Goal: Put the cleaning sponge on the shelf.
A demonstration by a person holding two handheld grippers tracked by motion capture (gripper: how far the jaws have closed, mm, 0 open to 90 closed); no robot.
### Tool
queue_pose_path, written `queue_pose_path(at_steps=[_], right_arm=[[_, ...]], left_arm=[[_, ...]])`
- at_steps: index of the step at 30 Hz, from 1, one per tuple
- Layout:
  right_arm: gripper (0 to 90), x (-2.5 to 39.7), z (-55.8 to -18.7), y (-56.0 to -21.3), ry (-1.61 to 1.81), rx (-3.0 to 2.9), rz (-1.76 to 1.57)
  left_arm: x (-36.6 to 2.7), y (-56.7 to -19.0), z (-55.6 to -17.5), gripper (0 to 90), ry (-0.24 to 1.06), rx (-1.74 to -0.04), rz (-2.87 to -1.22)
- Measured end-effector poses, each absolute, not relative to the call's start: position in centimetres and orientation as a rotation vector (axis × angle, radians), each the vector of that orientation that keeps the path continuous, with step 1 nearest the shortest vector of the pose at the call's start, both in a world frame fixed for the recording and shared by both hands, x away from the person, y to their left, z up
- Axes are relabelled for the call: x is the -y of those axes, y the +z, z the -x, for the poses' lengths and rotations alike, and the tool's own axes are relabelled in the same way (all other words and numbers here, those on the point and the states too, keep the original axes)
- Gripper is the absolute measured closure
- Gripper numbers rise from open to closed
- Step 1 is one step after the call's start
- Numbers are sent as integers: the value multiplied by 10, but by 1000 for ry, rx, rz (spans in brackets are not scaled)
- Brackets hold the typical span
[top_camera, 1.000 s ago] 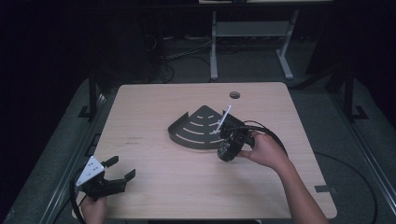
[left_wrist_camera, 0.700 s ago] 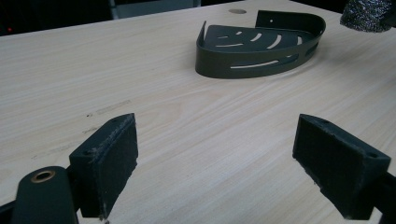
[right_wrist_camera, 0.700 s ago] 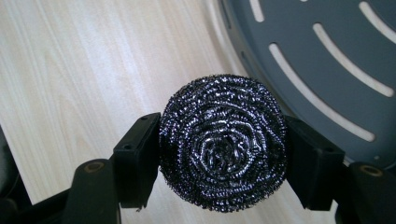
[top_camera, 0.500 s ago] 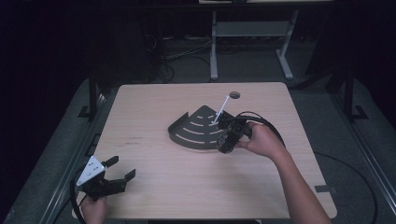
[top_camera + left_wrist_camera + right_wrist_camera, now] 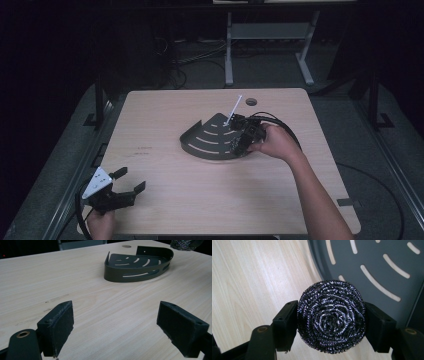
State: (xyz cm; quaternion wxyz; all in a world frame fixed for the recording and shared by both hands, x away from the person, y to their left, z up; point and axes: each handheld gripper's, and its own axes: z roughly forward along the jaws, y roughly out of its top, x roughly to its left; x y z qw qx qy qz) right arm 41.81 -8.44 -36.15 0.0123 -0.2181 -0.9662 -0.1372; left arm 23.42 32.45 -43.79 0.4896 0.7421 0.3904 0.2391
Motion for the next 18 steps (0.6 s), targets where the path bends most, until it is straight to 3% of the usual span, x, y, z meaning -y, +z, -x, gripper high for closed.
queue_pose_path(at_steps=[18], right_arm=[[330,76,-452,-368,-424,2975,745]], left_arm=[[-324,-437,-234,135,581,-945,-1799]])
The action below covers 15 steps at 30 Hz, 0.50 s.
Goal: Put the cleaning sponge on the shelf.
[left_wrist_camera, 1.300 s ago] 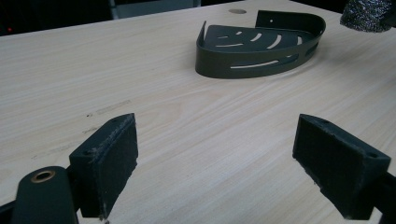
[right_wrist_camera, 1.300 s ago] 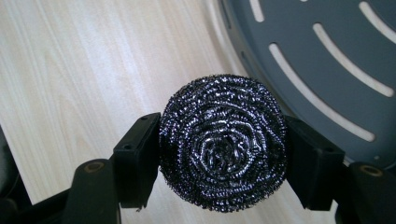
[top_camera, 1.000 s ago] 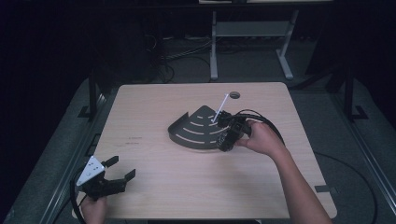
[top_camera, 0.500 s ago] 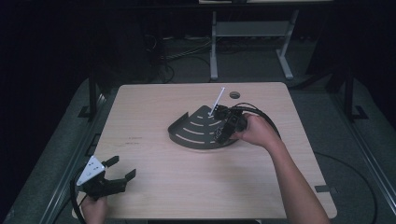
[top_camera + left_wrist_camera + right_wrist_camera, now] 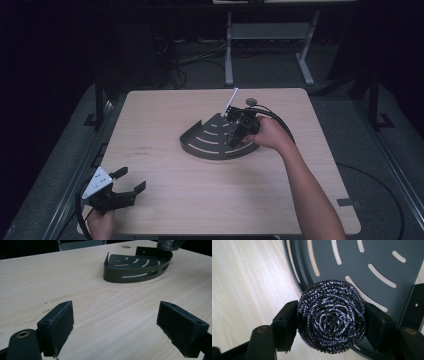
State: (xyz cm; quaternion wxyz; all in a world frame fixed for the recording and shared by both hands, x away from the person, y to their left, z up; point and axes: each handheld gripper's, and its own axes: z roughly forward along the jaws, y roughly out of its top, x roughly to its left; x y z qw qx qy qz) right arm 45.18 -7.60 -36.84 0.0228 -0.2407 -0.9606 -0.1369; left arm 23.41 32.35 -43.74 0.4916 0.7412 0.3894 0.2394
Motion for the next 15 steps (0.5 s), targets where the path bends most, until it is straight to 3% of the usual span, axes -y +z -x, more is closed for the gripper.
queue_pose_path(at_steps=[15], right_arm=[[329,74,-468,-387,-400,2946,796]], left_arm=[[-324,-438,-234,135,572,-945,-1800]])
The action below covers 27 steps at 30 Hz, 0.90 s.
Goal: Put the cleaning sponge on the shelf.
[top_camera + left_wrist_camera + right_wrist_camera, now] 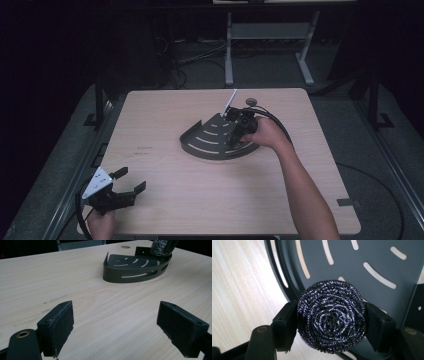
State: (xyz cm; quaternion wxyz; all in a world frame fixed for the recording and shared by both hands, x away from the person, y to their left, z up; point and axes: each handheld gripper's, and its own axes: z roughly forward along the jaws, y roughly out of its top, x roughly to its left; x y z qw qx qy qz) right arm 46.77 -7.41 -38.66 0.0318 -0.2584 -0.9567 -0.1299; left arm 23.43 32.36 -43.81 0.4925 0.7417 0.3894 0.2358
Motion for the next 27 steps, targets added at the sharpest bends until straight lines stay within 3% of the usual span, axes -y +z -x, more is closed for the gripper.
queue_pose_path(at_steps=[27], right_arm=[[327,60,-489,-415,-378,2928,863]], left_arm=[[-325,-437,-234,135,578,-943,-1797]])
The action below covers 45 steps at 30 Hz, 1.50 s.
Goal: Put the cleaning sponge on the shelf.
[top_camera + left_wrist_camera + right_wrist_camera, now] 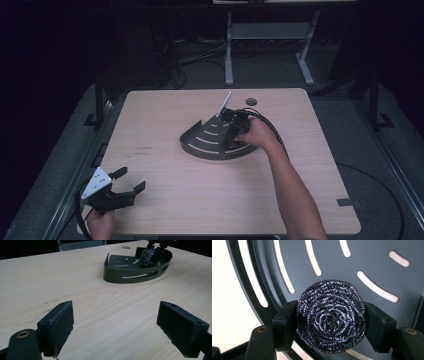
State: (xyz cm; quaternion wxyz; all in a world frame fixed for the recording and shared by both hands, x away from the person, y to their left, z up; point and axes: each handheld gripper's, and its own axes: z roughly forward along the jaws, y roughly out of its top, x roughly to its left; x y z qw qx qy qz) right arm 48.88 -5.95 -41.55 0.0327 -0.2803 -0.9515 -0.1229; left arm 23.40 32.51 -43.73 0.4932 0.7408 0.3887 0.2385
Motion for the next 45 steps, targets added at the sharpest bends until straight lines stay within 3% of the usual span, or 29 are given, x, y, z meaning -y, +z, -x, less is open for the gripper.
queue_pose_path(at_steps=[45], right_arm=[[269,65,-490,-425,-382,2902,907]], left_arm=[[-322,-438,-234,135,579,-936,-1803]])
